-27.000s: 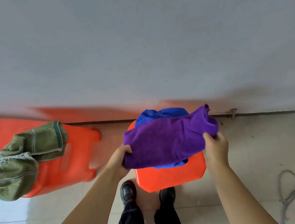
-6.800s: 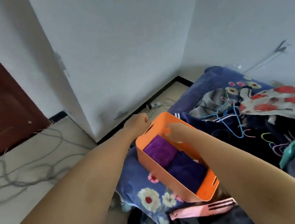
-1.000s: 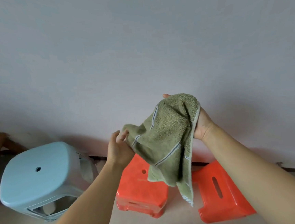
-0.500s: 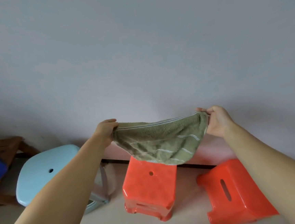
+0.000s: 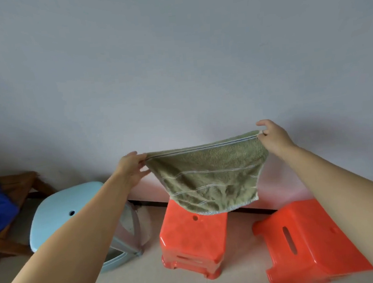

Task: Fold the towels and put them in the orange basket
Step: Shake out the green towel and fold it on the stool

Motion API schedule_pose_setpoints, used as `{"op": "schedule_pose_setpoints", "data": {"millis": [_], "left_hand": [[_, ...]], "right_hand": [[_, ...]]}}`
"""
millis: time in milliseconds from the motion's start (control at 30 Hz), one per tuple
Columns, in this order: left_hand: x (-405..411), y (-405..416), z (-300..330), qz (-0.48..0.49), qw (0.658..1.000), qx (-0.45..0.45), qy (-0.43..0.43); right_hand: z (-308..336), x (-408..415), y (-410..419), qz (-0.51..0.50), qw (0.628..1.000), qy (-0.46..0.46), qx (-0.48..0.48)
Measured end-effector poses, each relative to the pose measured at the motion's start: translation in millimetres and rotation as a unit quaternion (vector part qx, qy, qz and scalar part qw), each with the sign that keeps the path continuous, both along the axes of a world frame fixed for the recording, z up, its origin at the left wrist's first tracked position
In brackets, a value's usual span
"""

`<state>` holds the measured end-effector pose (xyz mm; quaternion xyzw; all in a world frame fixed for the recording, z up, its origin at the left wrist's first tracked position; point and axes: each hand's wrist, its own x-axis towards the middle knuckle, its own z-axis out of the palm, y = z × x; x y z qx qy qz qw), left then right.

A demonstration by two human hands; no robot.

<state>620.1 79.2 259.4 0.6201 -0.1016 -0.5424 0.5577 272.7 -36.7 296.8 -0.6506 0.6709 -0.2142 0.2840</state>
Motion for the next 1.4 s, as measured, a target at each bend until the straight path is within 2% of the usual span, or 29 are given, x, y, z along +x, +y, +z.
{"op": "schedule_pose_setpoints", "data": {"millis": [100,167,200,233,300,433,533,600,667,733,800,967,1167,1267,1400], "left_hand": [[2.6,-4.3,8.5,0.024,0.998,-0.062,0.016],[3.4,-7.2,12.7,0.025,0.996,-0.08,0.032],[4.0,-8.7,14.4,0.018,0.996,-0.08,0.026],[5.6,-9.9,14.7,0.005,0.997,-0.071,0.008],[10.7,-11.3,12.1,-0.033,0.997,-0.032,-0.055],[15.3,-9.5,4.5,-0.143,0.97,0.057,-0.189],[15.6,-9.1,-2.4,-0.212,0.943,0.107,-0.234],[16.7,-8.0,-4.4,-0.286,0.92,0.164,-0.213],[16.4,-1.9,-2.0,-0.371,0.888,0.22,-0.156],[15.7,3.0,1.0,-0.45,0.855,0.232,-0.109],[15.4,5.6,-1.5,-0.489,0.846,0.208,-0.049],[15.6,10.4,-8.2,-0.48,0.868,0.115,0.052],[24.1,17.6,-14.7,-0.338,0.937,0.047,0.076],[17.9,15.2,-13.7,-0.253,0.966,0.056,0.021],[8.5,11.9,-11.6,-0.215,0.968,0.101,-0.083]], "right_hand": [[1.0,4.2,-7.2,-0.015,0.999,0.03,0.01],[2.0,9.6,-10.1,-0.048,0.998,-0.015,0.039],[2.8,12.3,-11.3,-0.074,0.993,-0.066,0.065],[4.6,14.7,-12.3,-0.088,0.985,-0.114,0.097],[7.7,15.8,-13.7,-0.09,0.972,-0.148,0.159],[9.4,14.3,-8.7,-0.065,0.959,-0.126,0.247],[11.4,14.1,-3.6,-0.043,0.936,-0.14,0.321],[12.5,10.7,-2.4,-0.022,0.919,-0.171,0.354],[11.9,5.6,-1.2,-0.021,0.903,-0.222,0.366],[7.3,1.6,-1.4,-0.027,0.903,-0.243,0.354],[1.4,0.7,-0.8,-0.024,0.911,-0.238,0.336],[-6.2,-2.2,-1.0,0.001,0.934,-0.187,0.304],[-12.5,-11.4,-1.1,0.011,0.961,-0.083,0.264],[-13.9,-5.6,-1.1,-0.009,0.95,-0.059,0.306],[-11.2,-5.7,-2.3,-0.016,0.914,-0.034,0.403]]}}
